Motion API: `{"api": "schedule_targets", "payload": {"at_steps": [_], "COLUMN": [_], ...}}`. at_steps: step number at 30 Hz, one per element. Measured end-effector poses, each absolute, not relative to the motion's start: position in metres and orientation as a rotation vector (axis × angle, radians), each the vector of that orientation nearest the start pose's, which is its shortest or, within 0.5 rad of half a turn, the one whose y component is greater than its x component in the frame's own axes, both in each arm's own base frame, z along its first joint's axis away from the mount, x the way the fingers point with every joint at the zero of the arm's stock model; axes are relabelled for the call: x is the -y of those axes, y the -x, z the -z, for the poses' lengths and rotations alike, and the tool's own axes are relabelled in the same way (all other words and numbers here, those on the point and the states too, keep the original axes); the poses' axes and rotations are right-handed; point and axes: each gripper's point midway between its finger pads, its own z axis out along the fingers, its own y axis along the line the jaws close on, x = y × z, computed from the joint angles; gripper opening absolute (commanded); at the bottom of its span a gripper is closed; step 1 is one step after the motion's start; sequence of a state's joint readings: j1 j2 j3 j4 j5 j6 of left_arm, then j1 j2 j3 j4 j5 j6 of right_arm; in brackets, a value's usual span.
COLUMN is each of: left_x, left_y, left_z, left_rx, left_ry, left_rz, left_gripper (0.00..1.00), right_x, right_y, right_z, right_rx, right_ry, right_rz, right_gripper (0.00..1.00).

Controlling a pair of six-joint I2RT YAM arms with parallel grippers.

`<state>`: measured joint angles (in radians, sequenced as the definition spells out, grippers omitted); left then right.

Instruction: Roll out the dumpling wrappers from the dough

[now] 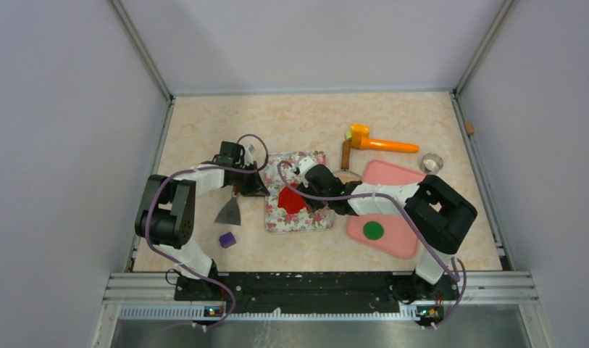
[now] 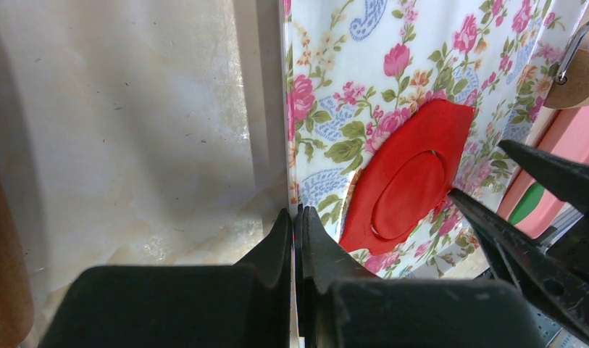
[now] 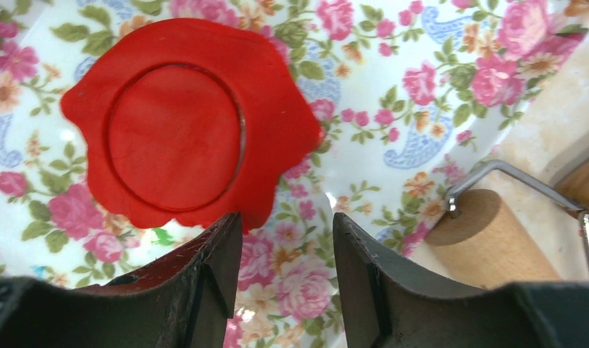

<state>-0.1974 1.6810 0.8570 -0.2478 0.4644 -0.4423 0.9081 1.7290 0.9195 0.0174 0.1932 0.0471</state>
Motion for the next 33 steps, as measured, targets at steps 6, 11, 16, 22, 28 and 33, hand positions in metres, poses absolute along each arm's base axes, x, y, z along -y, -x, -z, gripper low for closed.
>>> {"api": "schedule_targets", "payload": {"at_steps": [6, 11, 16, 22, 28, 33], "left_x": [0.158, 0.159, 0.159, 0.159, 0.159, 0.159], "left_y": [-0.308, -0.308, -0.308, -0.308, -0.308, -0.308], "left_z": [-0.023, -0.023, -0.023, -0.023, -0.023, -0.023], "left_rx": [-2.707, -2.714, -2.717, -2.718, -2.718, -2.718], "left_ry": [0.174, 0.184, 0.185, 0.189, 0.191, 0.191], "left_rz": [0.823, 0.83, 0.833, 0.834, 0.834, 0.834], "left_gripper": [0.0, 0.0, 0.0, 0.0, 0.0, 0.0], "right_x": [-0.314, -0.333, -0.336, -0.332, -0.332, -0.329], "right_y": [-0.284, -0.263, -0.258, -0.263, -0.266, -0.268], "right_z": [-0.038, -0.041, -0.041, -0.041, -0.04, -0.035], "right_rx": [-2.2, -2.219, -2.224, -2.213, -2.208, -2.218], "right_ry": [0.916, 0.947, 0.954, 0.953, 0.956, 0.949], "right_rz": [-0.346, -0.523, -0.541, -0.491, -0.475, -0.444], "right_gripper": [0.7, 0.72, 0.66, 0.63, 0.62, 0.62]}}
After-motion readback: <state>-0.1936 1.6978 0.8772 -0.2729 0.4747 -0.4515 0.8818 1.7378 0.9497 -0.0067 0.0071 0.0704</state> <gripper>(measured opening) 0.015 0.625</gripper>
